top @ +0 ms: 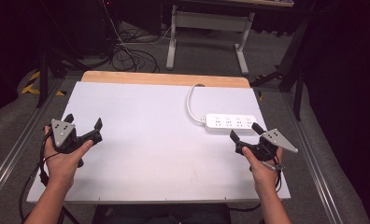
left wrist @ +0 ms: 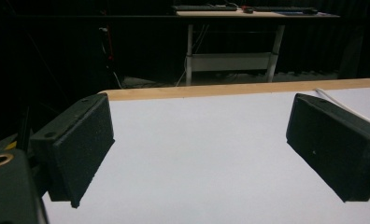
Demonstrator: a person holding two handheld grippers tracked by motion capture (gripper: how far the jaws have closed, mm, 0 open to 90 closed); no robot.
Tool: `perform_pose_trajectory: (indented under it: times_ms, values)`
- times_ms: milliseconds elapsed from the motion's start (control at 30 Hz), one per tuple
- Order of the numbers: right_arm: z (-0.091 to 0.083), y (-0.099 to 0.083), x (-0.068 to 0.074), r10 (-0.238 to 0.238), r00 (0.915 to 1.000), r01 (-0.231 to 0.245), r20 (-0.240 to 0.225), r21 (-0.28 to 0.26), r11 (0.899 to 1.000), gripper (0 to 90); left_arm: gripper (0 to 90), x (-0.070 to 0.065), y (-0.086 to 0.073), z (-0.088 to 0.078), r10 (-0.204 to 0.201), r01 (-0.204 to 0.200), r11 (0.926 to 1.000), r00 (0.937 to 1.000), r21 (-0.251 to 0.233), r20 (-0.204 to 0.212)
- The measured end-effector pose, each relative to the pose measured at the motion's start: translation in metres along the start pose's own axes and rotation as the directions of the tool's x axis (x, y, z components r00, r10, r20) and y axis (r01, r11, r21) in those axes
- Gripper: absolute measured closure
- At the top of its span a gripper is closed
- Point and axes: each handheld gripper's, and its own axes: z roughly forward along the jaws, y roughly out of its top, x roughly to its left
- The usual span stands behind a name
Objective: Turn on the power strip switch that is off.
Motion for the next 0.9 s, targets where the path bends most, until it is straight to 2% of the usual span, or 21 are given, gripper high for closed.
perform_pose_trajectory:
  times_ms: [500,633,700,833,900]
  values:
    - [0.0016,-0.0002,0.0019,-0.005,1.0000,0.005,-0.004,0.001,1.000,5.0,8.1,0.0003,-0.0001,0.0003,0.001,-0.001,1.0000,1.0000,0.005,0.001]
    - [0.0024,0.0002,0.0033,-0.013,0.9999,0.013,-0.002,0.005,1.000,7.2,8.2,0.0005,0.0000,0.0005,0.002,-0.002,1.0000,1.0000,0.006,0.000]
    - [0.0025,0.0005,0.0036,-0.017,0.9999,0.017,-0.004,0.004,1.000,14.8,8.2,0.0006,-0.0001,0.0005,0.003,-0.003,1.0000,1.0000,0.008,0.000]
    - [0.0017,0.0008,0.0033,-0.015,0.9999,0.015,-0.003,0.000,1.000,20.7,8.3,0.0000,-0.0002,0.0004,0.002,-0.002,1.0000,1.0000,0.006,0.000]
    - [0.0014,0.0010,0.0029,-0.014,0.9999,0.014,-0.005,-0.001,1.000,28.2,8.3,-0.0001,-0.0003,0.0007,0.004,-0.004,1.0000,1.0000,0.005,0.000]
